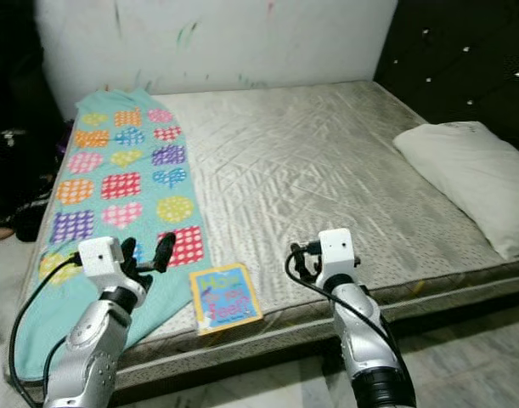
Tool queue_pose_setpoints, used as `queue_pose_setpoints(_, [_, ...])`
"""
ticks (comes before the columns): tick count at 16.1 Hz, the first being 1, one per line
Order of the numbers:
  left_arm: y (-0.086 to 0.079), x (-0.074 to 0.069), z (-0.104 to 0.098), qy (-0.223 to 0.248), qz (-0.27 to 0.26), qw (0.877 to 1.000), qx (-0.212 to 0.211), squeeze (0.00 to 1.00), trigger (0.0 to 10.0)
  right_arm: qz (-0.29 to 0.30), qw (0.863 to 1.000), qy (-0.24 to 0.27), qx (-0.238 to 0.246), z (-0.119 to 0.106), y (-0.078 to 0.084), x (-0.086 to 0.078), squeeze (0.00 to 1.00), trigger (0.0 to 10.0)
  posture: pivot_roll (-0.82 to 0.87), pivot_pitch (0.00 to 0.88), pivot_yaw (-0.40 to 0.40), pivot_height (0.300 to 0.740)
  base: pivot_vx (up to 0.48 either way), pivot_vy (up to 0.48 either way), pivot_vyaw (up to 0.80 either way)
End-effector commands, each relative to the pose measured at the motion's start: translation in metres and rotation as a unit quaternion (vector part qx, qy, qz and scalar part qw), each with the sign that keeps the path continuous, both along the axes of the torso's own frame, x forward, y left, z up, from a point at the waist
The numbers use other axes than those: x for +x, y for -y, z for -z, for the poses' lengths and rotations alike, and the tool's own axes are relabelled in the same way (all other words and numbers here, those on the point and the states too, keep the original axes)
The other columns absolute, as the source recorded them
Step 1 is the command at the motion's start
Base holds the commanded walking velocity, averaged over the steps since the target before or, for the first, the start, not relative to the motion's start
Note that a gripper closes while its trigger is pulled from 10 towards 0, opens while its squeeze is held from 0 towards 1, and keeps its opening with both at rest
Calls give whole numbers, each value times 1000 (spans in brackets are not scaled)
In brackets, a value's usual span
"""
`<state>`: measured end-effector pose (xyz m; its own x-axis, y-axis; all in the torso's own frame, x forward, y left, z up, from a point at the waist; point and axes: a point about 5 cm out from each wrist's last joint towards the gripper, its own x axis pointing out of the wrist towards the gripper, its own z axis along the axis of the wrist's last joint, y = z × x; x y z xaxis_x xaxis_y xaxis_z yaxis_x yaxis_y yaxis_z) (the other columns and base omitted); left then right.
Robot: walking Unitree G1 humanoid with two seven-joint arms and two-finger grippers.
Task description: Clean up the room
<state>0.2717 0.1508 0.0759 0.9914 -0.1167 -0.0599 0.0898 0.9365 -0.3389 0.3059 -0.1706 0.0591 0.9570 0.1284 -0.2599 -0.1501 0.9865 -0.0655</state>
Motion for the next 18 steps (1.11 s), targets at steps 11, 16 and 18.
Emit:
queue_pose_setpoints(11, [-2, 1, -1, -1, 0, 1000, 2, 0, 10000, -4, 1000, 18, -7, -6, 0, 2, 0, 10000, -67, 0, -12, 740, 0, -132, 256])
queue_pose_setpoints(16, [-2, 1, -2, 4, -2, 1000, -3, 0, 10000, -5, 1000, 15, -6, -5, 0, 2, 0, 10000, -68, 0, -14, 740, 0, -70, 0])
queue_pose_setpoints(18, [-1, 1, -4, 12, 3, 1000, -7, 0, 10000, -5, 1000, 15, -6, -5, 0, 2, 0, 10000, -68, 0, -14, 740, 0, 0, 0])
